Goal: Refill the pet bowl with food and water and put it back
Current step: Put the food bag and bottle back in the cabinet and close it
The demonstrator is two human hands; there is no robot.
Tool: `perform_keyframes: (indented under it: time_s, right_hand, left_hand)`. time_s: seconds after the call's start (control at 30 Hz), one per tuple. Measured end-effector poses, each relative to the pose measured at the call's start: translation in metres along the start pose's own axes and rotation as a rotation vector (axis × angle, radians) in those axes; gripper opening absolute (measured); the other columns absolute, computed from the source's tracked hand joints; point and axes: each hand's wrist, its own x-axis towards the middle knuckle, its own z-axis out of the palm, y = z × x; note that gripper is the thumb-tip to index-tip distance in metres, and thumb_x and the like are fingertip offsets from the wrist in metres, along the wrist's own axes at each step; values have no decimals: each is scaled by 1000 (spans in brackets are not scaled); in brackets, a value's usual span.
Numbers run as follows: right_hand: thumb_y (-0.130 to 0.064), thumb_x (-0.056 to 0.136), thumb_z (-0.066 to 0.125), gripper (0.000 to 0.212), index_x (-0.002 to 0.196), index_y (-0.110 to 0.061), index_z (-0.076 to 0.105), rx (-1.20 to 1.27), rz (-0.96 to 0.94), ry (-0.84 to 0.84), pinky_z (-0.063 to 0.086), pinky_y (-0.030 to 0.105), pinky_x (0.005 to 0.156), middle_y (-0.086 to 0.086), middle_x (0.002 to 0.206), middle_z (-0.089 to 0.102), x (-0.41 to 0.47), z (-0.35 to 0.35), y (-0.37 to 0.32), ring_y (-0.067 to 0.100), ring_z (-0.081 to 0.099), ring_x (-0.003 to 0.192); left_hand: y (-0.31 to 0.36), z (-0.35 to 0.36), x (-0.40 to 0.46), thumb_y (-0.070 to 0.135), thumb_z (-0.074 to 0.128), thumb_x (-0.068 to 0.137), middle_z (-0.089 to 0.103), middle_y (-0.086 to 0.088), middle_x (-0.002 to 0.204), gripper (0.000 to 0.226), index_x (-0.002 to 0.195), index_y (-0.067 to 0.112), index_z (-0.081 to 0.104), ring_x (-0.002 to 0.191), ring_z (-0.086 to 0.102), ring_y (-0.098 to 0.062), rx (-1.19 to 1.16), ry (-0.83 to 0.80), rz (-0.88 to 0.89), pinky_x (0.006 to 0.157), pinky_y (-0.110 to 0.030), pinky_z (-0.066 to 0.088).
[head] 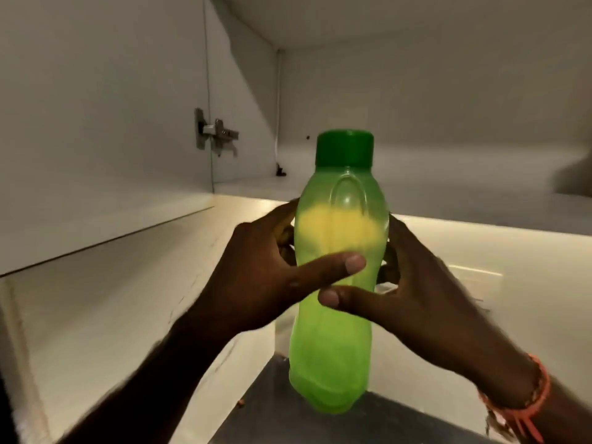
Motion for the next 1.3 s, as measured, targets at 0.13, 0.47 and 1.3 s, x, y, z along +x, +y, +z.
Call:
perform_keyframes:
  time_s: [0.13,0.47,1.3]
  right_hand:
    - [-62,55,86,100,144,-49,43,-19,-51,102,63,31,70,-19,117,70,27,-48,-28,3,74,92]
    - [-52,73,84,86,147,-31,44,-27,-23,181,65,43,71,2,120,71,117,-144,-45,19,76,95]
    - [-41,74,89,120,158,-11,9,-255,270,261,52,40,99,13,150,47,224,-176,62,34,53,132]
  left_hand:
    - [40,4,52,57,76,75,75,14,100,47,115,34,66,86,73,-4,-81,8,90,67,-22,58]
    - [81,28,183,59,64,83,77,-2,97,48,117,24,67,81,76,-18,-196,-83,110,66,-41,63]
    - [-12,103,291,53,72,80,62,-11,128,95,155,19,25,115,62,-23,-189,-73,-81,91,-52,56]
